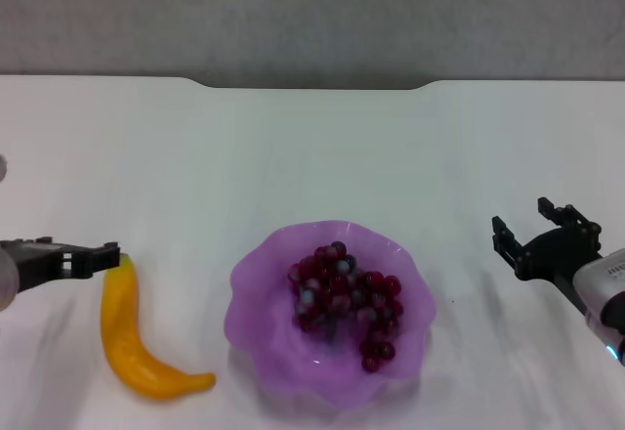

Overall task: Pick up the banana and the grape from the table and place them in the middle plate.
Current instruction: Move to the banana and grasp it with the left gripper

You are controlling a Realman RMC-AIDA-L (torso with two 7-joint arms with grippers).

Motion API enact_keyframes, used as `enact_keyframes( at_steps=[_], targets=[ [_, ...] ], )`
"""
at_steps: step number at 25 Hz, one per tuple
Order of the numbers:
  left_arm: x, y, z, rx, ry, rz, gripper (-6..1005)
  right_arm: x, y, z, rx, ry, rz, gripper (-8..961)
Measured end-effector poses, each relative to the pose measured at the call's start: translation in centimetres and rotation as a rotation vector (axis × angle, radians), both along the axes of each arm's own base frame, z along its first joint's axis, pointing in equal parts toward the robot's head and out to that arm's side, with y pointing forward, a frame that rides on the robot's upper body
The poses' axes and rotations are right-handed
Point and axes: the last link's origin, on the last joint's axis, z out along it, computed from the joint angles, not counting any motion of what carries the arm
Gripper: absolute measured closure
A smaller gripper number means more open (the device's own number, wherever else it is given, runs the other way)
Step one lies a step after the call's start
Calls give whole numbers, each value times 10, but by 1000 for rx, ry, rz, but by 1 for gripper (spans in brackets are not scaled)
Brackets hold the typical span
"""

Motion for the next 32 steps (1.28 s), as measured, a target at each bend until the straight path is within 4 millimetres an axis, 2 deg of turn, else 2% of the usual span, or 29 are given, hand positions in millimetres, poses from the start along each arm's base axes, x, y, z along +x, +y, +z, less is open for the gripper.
enact_keyframes(
  at_steps=[4,7,15,32],
  targets=[
    [6,0,-3,-25,-11,97,119,0,0,-1,-8,-6,-4,287],
    [8,5,-14,-42,-9,139,119,0,0,-1,-8,-5,-3,287],
    [-1,14,-39,-88,-14,224,120,0,1,-1,-7,-4,-3,287],
    [-18,16,-48,-69,-25,261,121,-3,3,0,5,6,1,287]
  ],
)
